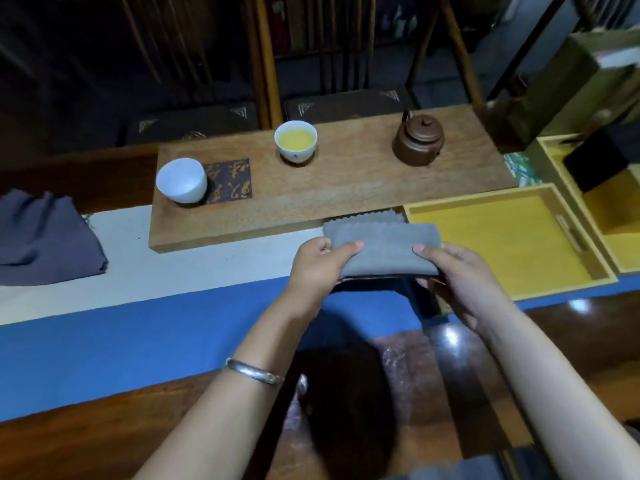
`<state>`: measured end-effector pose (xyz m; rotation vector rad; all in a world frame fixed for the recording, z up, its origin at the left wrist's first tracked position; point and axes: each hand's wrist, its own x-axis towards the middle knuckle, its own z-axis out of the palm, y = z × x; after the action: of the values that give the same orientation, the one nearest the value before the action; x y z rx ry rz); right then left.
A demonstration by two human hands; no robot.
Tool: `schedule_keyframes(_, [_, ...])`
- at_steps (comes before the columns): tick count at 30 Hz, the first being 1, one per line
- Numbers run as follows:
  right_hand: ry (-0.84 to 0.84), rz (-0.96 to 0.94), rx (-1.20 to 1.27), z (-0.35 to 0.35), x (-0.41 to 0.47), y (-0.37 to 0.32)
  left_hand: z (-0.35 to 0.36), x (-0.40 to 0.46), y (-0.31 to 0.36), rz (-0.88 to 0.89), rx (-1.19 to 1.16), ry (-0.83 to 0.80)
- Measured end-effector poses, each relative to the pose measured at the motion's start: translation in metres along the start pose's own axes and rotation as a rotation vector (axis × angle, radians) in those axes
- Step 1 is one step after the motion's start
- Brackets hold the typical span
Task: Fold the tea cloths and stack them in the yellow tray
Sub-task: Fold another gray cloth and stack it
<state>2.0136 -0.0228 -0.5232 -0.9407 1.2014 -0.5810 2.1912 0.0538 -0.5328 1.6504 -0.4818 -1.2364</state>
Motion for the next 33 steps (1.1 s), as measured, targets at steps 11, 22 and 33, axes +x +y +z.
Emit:
schedule_keyframes(11, [0.163, -0.365, -0.849, 0.01, 0.095, 0.006, -0.006, 0.079, -0.033, -0.006, 0.156, 0.279])
schedule_keyframes(22, [0.32, -0.246, -0.875, 0.002, 0.11, 0.032, -0.001, 0.093, -0.048, 0.045, 0.443, 0.363])
schedule_keyframes(33, [0.197, -0.398, -1.211, 0.002, 0.043, 0.013, -0.044, -0.01, -0.066, -0.04, 0.682, -0.015])
